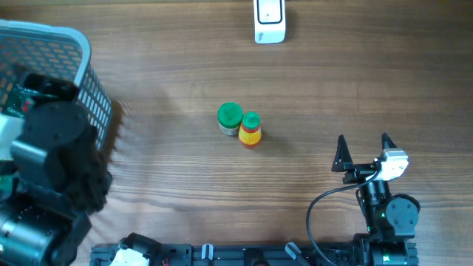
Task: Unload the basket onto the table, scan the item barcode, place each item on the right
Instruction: 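Return the left gripper to the basket and grasp the tissue wipes pack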
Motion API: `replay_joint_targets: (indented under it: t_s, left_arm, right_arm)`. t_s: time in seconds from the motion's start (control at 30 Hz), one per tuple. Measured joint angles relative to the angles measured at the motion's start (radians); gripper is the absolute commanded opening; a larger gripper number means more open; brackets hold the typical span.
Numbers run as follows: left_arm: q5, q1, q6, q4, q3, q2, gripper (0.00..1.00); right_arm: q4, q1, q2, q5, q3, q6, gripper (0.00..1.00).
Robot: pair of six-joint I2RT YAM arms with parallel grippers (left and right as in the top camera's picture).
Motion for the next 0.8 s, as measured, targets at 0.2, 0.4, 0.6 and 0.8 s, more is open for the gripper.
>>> replay_joint_targets:
  t_s: [0.2, 0.4, 0.6, 0.8]
  left_arm:
    - [0.263, 0.447, 0.01, 0.011, 0.002, 0.08, 1.0]
    - [0.78, 0.844, 0.055, 0.0, 0.003, 0.357, 1.0]
    - [1.028, 0.976, 0.067, -0.082, 0.004, 0.605, 0.97]
    - [1.112, 0.982, 0.069, -0.105, 0.003, 0.766, 0.99]
  right_arm:
    - [0.0, 0.0, 0.0, 0.0, 0.0, 0.0, 1.0]
    - [0.0, 0.0, 0.0, 0.0, 0.0, 0.0, 1.0]
    - [0.0, 0.0, 0.0, 0.0, 0.0, 0.0, 1.0]
    - [0.0, 0.0, 0.0, 0.0, 0.0, 0.0, 1.0]
